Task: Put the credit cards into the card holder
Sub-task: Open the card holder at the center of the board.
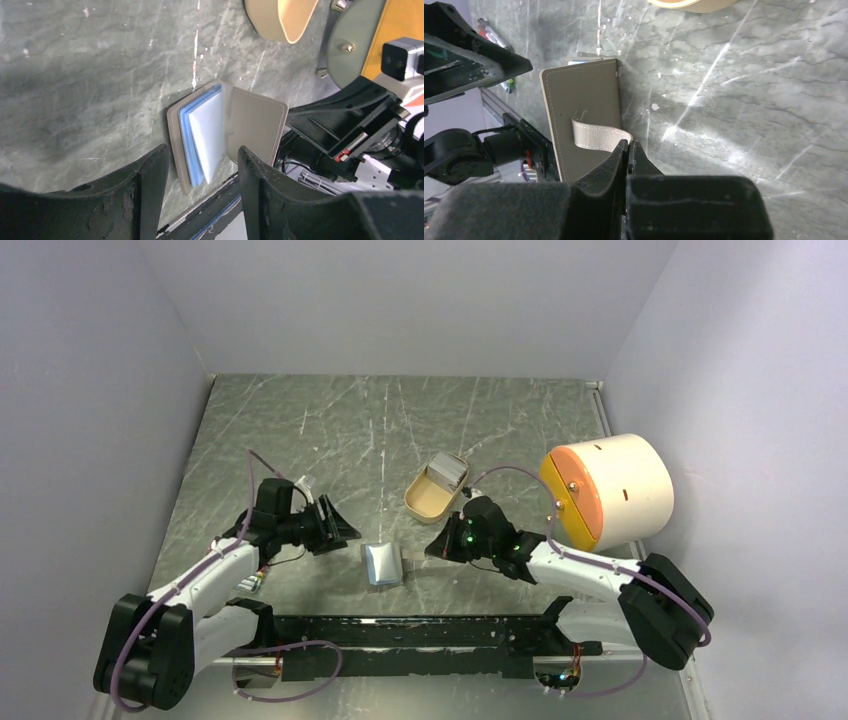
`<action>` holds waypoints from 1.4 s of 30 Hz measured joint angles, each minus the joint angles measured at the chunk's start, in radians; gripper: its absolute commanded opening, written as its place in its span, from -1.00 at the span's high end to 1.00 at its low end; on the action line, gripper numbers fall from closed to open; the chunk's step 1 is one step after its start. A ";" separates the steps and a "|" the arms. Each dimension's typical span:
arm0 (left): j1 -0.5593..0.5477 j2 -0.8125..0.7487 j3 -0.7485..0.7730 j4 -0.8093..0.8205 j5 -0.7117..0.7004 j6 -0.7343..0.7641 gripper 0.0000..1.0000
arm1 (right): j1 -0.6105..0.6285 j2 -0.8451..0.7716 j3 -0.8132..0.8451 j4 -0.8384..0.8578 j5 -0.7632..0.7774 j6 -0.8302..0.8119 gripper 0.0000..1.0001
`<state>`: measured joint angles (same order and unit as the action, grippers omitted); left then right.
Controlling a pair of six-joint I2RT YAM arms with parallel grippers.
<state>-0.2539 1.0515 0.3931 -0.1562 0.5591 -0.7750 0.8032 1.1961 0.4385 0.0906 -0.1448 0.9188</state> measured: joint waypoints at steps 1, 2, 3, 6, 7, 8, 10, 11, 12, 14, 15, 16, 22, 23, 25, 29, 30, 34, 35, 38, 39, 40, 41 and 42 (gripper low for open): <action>-0.002 0.002 -0.001 0.011 0.009 0.000 -0.18 | -0.005 -0.006 -0.006 -0.007 0.006 -0.002 1.00; -0.005 0.006 -0.001 0.019 0.016 -0.001 -0.20 | -0.009 -0.010 -0.008 -0.014 0.011 -0.004 1.00; -0.006 0.013 -0.001 0.026 0.020 -0.001 -0.21 | -0.011 -0.012 -0.008 -0.019 0.016 -0.008 1.00; -0.016 0.048 -0.001 0.039 0.024 0.000 -0.22 | -0.013 -0.016 -0.008 -0.032 0.027 -0.020 1.00; -0.021 0.060 -0.001 0.040 0.026 0.000 -0.20 | -0.014 -0.016 -0.008 -0.037 0.030 -0.025 1.00; -0.028 0.072 -0.001 0.042 0.027 0.000 -0.16 | -0.016 -0.016 -0.008 -0.041 0.030 -0.027 1.00; -0.039 0.088 -0.001 0.050 0.030 -0.002 -0.12 | -0.020 -0.016 -0.008 -0.047 0.033 -0.033 1.00; -0.046 0.094 -0.001 0.056 0.031 -0.003 -0.12 | -0.021 -0.016 -0.008 -0.050 0.033 -0.035 1.00; -0.053 0.100 -0.001 0.062 0.031 -0.003 -0.13 | -0.022 -0.016 -0.008 -0.051 0.034 -0.037 1.00; -0.065 0.108 -0.001 0.066 0.031 -0.004 -0.14 | -0.023 -0.016 -0.008 -0.053 0.034 -0.038 1.00; -0.070 0.109 -0.001 0.071 0.032 -0.003 -0.14 | -0.024 -0.016 -0.008 -0.052 0.035 -0.038 1.00; -0.075 0.110 -0.003 0.080 0.033 -0.003 -0.13 | -0.024 -0.016 -0.008 -0.052 0.034 -0.038 1.00; -0.092 0.137 -0.014 0.116 0.028 -0.007 -0.16 | -0.025 -0.016 -0.008 -0.054 0.035 -0.045 1.00; -0.096 0.143 -0.014 0.111 0.022 -0.006 -0.19 | -0.025 -0.018 -0.009 -0.055 0.038 -0.047 1.00; -0.102 0.145 -0.014 0.100 0.008 -0.006 -0.26 | -0.026 -0.026 -0.019 -0.055 0.045 -0.051 1.00; -0.105 0.122 -0.026 0.114 0.003 -0.007 -0.17 | -0.029 -0.050 -0.054 -0.056 0.050 -0.054 1.00; -0.106 0.118 -0.035 0.130 0.010 -0.010 -0.11 | -0.030 -0.051 -0.058 -0.056 0.050 -0.055 1.00; -0.111 0.138 -0.092 0.240 0.069 -0.037 -0.09 | -0.030 -0.052 -0.060 -0.054 0.049 -0.056 1.00; -0.113 0.162 -0.101 0.259 0.082 -0.046 -0.14 | -0.030 -0.054 -0.060 -0.054 0.049 -0.056 1.00; -0.114 0.190 -0.116 0.303 0.111 -0.058 -0.07 | -0.031 -0.058 -0.060 -0.053 0.049 -0.060 1.00; -0.114 0.193 -0.117 0.317 0.120 -0.062 -0.05 | -0.031 -0.060 -0.060 -0.052 0.049 -0.060 1.00; -0.114 0.194 -0.120 0.337 0.130 -0.065 -0.03 | -0.031 -0.061 -0.060 -0.051 0.049 -0.061 1.00; -0.115 0.194 -0.123 0.358 0.140 -0.071 0.03 | -0.031 -0.062 -0.060 -0.051 0.049 -0.063 1.00; -0.115 0.194 -0.127 0.379 0.146 -0.076 0.07 | -0.032 -0.062 -0.060 -0.051 0.049 -0.063 1.00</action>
<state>-0.3687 1.2453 0.2657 0.2230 0.7052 -0.8509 0.7715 1.1339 0.3786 0.0395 -0.0956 0.8555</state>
